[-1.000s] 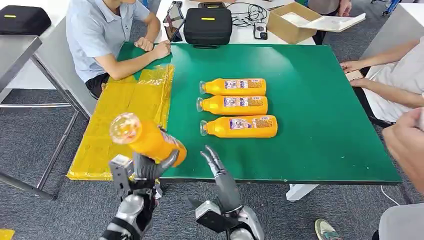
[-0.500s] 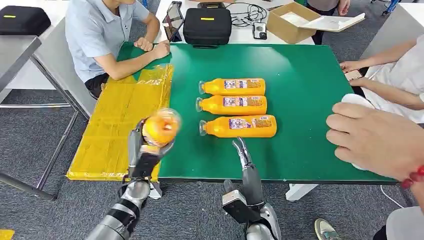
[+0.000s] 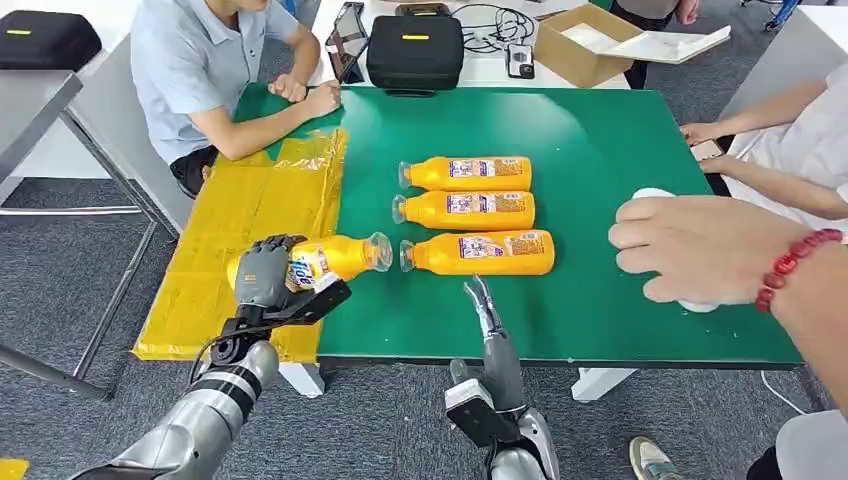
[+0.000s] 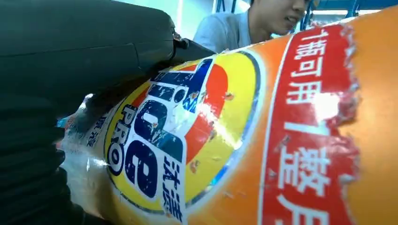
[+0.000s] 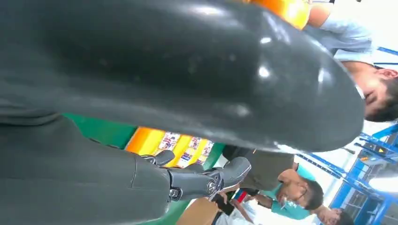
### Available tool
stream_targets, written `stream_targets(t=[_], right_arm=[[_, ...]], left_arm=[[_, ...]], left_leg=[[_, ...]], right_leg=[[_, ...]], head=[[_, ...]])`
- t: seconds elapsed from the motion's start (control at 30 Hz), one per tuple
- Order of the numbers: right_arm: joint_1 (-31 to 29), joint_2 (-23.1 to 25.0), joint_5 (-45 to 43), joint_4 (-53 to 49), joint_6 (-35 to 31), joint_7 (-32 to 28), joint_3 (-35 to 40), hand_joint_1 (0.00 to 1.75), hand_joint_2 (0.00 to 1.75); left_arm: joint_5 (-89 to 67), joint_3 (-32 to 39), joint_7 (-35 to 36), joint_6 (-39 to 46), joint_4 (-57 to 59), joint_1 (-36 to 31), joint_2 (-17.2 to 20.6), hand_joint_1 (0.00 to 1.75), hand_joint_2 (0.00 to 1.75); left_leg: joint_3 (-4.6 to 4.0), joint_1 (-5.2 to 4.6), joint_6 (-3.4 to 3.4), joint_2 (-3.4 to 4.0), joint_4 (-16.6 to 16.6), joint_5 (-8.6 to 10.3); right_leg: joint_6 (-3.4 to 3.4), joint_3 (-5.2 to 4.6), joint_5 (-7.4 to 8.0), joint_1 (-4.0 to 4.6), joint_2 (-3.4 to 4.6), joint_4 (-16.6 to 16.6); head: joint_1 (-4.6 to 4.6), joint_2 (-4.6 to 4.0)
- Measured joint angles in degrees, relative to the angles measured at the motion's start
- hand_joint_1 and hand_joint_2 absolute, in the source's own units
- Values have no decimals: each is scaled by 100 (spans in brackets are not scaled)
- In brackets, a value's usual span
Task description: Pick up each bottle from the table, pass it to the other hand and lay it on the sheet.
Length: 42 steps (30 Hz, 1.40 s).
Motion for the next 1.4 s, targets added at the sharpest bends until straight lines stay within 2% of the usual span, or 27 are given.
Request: stream_targets(t=[0.1, 0.27, 0.37, 0.43, 0.5, 0.53, 0.57, 0.6, 0.83, 1.27, 1.4], right_arm=[[0, 15, -9, 0, 77, 0, -2, 0, 0], [-5, 77, -59, 0, 332, 0, -52, 0, 0], [-4, 122, -107, 2, 420, 0, -72, 0, 0], [-5, 136, -133, 2, 442, 0, -83, 0, 0], [-5, 151, -232, 2, 527, 0, -94, 0, 0], [-5, 164, -282, 4, 570, 0, -105, 0, 0], [-7, 171, -315, 4, 606, 0, -114, 0, 0], [-6, 177, -339, 4, 623, 0, -127, 0, 0], [-7, 197, -385, 18, 693, 0, -149, 0, 0], [-21, 208, -463, 81, 734, 0, -216, 0, 0], [-30, 208, -481, 101, 741, 0, -219, 0, 0]], left_arm=[[-145, 2, 368, -77, 230, -134, 22, 175, 175], [-380, -11, 1306, -860, 678, -525, 168, 175, 175], [-324, -17, 1427, -1396, 886, -779, 245, 175, 175], [-310, -20, 1430, -1584, 988, -882, 264, 155, 175], [-337, -33, 1482, -1918, 1074, -975, 286, 161, 175], [-382, -55, 1538, -2134, 1115, -1046, 291, 58, 175], [-404, -66, 1572, -2274, 1144, -1104, 306, 16, 175], [-442, -68, 1598, -2374, 1172, -1141, 313, 2, 175], [-632, -240, 1666, -2921, 1281, -1231, 330, 0, 175], [-302, -288, 917, -3895, 1303, -1386, 347, 0, 175], [-142, -288, 645, -3936, 1303, -1388, 347, 0, 175]], left_leg=[[-1, 0, 0, -2, 0, 0], [2, 0, -4, -3, 0, 3], [5, 0, -4, -1, -1, 4], [8, 0, -5, -2, -1, 4], [10, 0, -5, -2, -1, 4], [11, 0, -5, -2, -1, 4], [14, 0, -5, -2, -1, 4], [17, 0, -5, -2, -2, 4], [18, 0, -6, 1, -2, 5], [24, -1, -2, -21, -2, 8], [27, -1, -1, -25, -2, 10]], right_leg=[[0, 0, 0, 0, -1, 0], [0, 3, 0, 2, -1, 0], [0, 6, 1, 2, -1, 3], [0, 9, 1, 2, -1, 3], [0, 11, 1, 2, -1, 4], [0, 14, 1, 2, -1, 4], [0, 15, 1, 2, -1, 4], [0, 16, 1, 2, 0, 5], [0, 15, 1, 2, 1, 6], [0, 30, 1, -3, -16, 5], [0, 35, 1, -3, -19, 5]], head=[[2, 0], [0, 0], [-2, 0], [0, 0], [0, 0], [-2, 0], [0, 0], [-2, 0], [0, 0], [-2, 0], [0, 0]])
